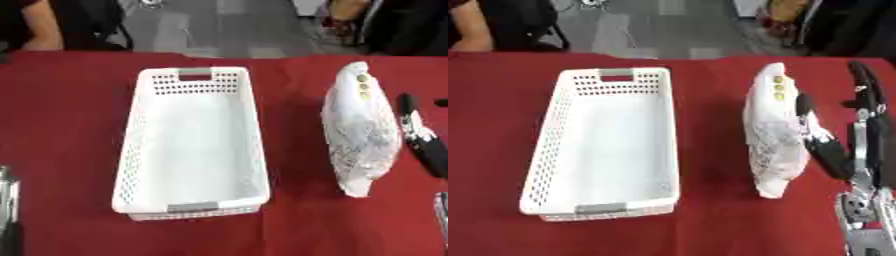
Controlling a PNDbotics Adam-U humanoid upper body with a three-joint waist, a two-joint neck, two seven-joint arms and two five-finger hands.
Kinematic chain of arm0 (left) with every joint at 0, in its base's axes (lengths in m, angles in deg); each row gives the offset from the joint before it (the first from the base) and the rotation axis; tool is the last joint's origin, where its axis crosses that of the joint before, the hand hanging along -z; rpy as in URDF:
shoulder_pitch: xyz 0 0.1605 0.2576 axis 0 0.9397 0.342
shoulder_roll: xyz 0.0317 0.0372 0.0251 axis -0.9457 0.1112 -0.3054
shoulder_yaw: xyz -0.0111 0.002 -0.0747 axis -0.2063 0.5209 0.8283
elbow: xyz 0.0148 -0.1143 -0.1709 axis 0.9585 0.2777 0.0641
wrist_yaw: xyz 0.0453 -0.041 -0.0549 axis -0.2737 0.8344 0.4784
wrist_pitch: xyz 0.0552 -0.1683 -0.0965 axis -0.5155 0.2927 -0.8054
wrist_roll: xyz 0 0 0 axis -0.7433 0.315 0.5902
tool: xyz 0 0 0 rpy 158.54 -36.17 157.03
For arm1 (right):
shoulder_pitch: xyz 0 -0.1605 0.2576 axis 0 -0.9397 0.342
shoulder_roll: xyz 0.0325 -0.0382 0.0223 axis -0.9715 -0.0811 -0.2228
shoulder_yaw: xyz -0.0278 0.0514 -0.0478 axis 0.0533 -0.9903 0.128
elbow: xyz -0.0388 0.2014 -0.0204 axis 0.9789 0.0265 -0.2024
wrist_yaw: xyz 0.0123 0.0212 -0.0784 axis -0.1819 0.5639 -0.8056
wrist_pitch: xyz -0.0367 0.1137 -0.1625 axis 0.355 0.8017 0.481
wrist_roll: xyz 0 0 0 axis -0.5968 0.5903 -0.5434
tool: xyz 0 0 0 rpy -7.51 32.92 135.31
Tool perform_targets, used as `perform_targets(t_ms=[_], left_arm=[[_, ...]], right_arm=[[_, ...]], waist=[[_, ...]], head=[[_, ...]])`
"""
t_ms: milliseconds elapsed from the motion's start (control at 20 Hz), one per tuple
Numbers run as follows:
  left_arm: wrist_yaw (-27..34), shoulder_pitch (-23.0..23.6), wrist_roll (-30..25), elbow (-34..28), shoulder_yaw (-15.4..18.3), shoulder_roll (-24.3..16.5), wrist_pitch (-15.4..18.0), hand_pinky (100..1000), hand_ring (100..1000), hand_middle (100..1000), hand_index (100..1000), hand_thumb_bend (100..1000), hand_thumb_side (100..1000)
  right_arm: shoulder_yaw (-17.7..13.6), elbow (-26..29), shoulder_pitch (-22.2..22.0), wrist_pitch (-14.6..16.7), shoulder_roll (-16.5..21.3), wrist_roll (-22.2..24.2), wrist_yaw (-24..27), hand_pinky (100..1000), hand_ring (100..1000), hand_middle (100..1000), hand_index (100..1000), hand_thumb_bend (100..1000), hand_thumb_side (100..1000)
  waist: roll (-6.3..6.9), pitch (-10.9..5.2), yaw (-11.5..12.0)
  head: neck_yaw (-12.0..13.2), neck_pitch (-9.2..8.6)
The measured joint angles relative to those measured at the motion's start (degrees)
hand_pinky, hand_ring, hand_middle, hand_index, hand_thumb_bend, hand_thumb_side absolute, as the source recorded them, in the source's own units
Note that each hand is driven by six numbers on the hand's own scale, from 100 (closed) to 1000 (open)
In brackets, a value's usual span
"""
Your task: Pick up objects on the table and place them in the box.
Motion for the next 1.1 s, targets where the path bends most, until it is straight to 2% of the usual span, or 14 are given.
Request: perform_targets(t_ms=[800,1100], left_arm=[[0.4,0.5,-1.5,0.0,-0.7,0.0,-0.3,609,604,731,770,100,1000],[0.3,0.4,-0.8,0.0,-0.2,0.0,-0.1,609,604,731,770,100,1000]], right_arm=[[0.1,0.0,0.0,0.3,0.0,0.3,0.1,666,948,947,1000,465,924],[3.0,-0.5,0.0,2.0,0.0,2.7,0.8,668,948,948,1000,477,911]], waist=[[-0.04,0.02,0.2],[-0.06,0.02,0.6]], head=[[0.0,-0.39],[0.0,-0.4]])
